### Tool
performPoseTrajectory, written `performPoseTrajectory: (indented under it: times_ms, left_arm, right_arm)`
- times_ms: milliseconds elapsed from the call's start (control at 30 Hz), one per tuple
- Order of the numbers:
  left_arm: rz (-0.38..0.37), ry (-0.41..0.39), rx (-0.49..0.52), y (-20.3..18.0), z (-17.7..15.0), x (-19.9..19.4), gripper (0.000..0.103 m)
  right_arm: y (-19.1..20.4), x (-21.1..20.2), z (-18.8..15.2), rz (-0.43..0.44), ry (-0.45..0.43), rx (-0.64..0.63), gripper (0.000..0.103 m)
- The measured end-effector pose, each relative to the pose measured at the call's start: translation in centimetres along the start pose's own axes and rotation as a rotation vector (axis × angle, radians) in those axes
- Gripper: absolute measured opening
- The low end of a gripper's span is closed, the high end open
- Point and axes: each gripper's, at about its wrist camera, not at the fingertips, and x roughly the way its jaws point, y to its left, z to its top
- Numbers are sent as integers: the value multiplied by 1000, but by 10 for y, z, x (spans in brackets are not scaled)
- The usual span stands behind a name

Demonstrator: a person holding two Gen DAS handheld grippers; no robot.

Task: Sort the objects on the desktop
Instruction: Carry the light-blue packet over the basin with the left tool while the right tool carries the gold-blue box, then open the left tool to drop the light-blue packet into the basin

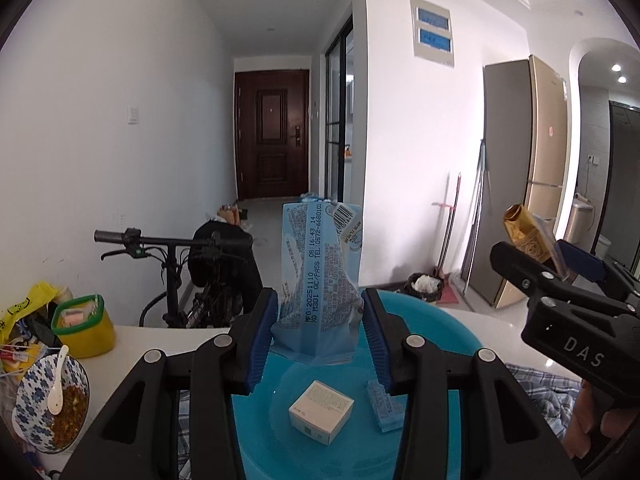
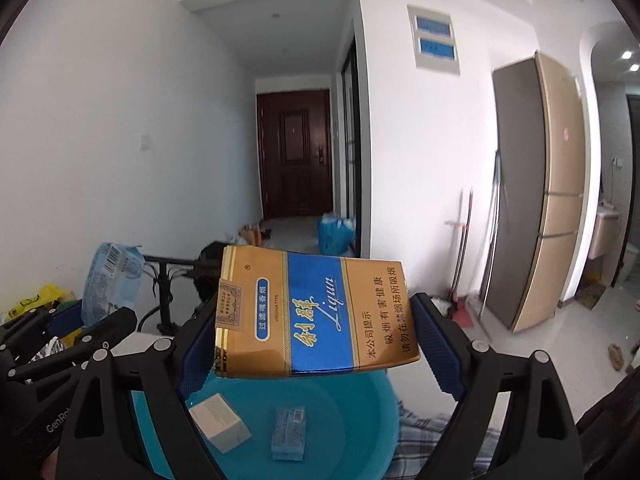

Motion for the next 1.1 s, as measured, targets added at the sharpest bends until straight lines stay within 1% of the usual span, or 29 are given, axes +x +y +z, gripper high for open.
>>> performPoseTrajectory:
  times_ms: [67, 133, 200, 267, 367, 467, 667, 800, 1100]
  left_arm:
    - [9, 25, 4, 0, -3, 12, 45]
    - [20, 49, 9, 1, -8, 26, 45]
    - [38, 94, 13, 1, -14, 44, 45]
    - [37, 147, 10, 3, -22, 62, 45]
    - [33, 207, 4, 5, -33, 83, 45]
    - [39, 246, 0, 7, -41, 98, 45]
    - [81, 300, -10, 15, -54, 118, 45]
    - [77, 331, -15, 20, -59, 126, 45]
    - [60, 380, -13, 19, -70, 137, 45]
  right_arm:
    - [-2, 15, -4, 25, 44, 19, 87]
    - [-1, 28, -10, 27, 79, 16, 87]
    - [0, 39, -16, 40, 118, 13, 87]
    - [0, 51, -22, 63, 163, 24, 87]
    - [-1, 64, -31, 59, 204, 22, 87]
    - [-2, 73, -38, 49, 235, 17, 87]
    - [-6, 95, -53, 50, 311, 28, 87]
    - [-11, 103, -60, 47, 344, 34, 87]
    - [-14, 108, -67, 56, 372, 36, 87]
